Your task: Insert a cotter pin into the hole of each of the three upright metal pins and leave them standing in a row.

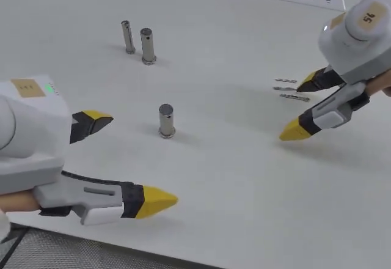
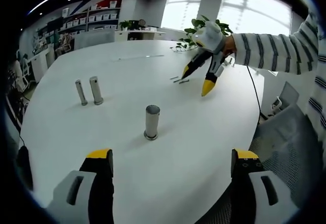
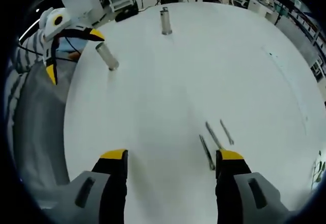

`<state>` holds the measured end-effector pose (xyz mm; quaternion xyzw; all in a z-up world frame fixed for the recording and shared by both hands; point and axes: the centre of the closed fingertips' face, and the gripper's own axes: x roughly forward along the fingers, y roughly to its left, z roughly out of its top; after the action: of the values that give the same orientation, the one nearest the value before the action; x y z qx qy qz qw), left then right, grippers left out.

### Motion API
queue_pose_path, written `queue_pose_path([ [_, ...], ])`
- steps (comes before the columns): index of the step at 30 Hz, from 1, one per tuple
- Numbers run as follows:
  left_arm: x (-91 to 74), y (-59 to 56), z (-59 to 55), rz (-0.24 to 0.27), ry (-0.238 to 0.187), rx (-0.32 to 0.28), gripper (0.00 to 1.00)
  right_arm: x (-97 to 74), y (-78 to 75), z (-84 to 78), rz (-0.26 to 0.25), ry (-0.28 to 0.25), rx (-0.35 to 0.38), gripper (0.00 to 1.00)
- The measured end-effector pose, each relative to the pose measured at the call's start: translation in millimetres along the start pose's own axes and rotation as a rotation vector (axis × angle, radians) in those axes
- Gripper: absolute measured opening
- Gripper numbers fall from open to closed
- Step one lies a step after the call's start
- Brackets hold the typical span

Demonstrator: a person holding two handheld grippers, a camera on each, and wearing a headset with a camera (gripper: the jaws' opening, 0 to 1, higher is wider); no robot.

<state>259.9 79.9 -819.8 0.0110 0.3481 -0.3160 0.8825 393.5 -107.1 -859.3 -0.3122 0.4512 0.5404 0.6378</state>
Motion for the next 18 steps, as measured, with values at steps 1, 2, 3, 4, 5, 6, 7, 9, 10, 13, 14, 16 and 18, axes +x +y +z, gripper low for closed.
queue_pose_path([
  [1, -0.3, 0.8, 0.1, 0.005, 0.0, -0.002, 0.95, 0.3, 0.5, -0.1, 0.004, 0.001, 0.0, 0.7],
  [2, -0.6, 1.7, 0.5, 0.01, -0.002, -0.002, 0.95, 1.1, 0.9, -0.4, 0.008, 0.005, 0.002, 0.7],
  [3, -0.8, 2.2, 0.9, 0.013, -0.004, -0.002, 0.94, 1.4, 1.1, -0.7, 0.01, 0.007, 0.002, 0.69],
  [4, -1.3, 2.7, 1.3, 0.014, -0.006, -0.005, 0.94, 1.8, 1.3, -1.0, 0.013, 0.011, -0.001, 0.69],
  [5, -1.5, 3.1, 1.6, 0.016, -0.007, -0.007, 0.93, 1.9, 1.6, -1.4, 0.015, 0.014, -0.003, 0.68],
  [6, -1.7, 3.5, 1.8, 0.017, -0.008, -0.007, 0.93, 2.1, 1.7, -2.0, 0.018, 0.018, -0.005, 0.68],
  [7, -1.9, 4.0, 1.6, 0.019, -0.007, -0.01, 0.93, 2.1, 1.7, -2.6, 0.019, 0.021, -0.005, 0.67],
  [9, -1.8, 4.8, -0.6, 0.02, 0.001, -0.024, 0.92, 1.9, 1.3, -4.4, 0.02, 0.031, -0.002, 0.65],
  [10, -1.8, 4.9, -0.9, 0.02, 0.001, -0.023, 0.92, 1.9, 0.4, -4.0, 0.019, 0.03, -0.006, 0.62],
  [13, -1.5, 3.8, -4.2, 0.016, 0.014, -0.026, 0.91, -0.3, -2.1, -6.7, 0.011, 0.044, 0.015, 0.49],
  [14, -1.2, 3.5, -4.8, 0.015, 0.016, -0.026, 0.91, -0.9, -3.1, -7.6, 0.009, 0.048, 0.025, 0.44],
  [16, -0.7, 2.4, -5.8, 0.012, 0.019, -0.026, 0.9, -1.3, -3.6, -10.1, 0.015, 0.053, 0.053, 0.37],
  [18, -0.4, 2.4, -5.8, 0.013, 0.02, -0.028, 0.89, -1.7, -3.7, -10.1, 0.015, 0.05, 0.057, 0.37],
])
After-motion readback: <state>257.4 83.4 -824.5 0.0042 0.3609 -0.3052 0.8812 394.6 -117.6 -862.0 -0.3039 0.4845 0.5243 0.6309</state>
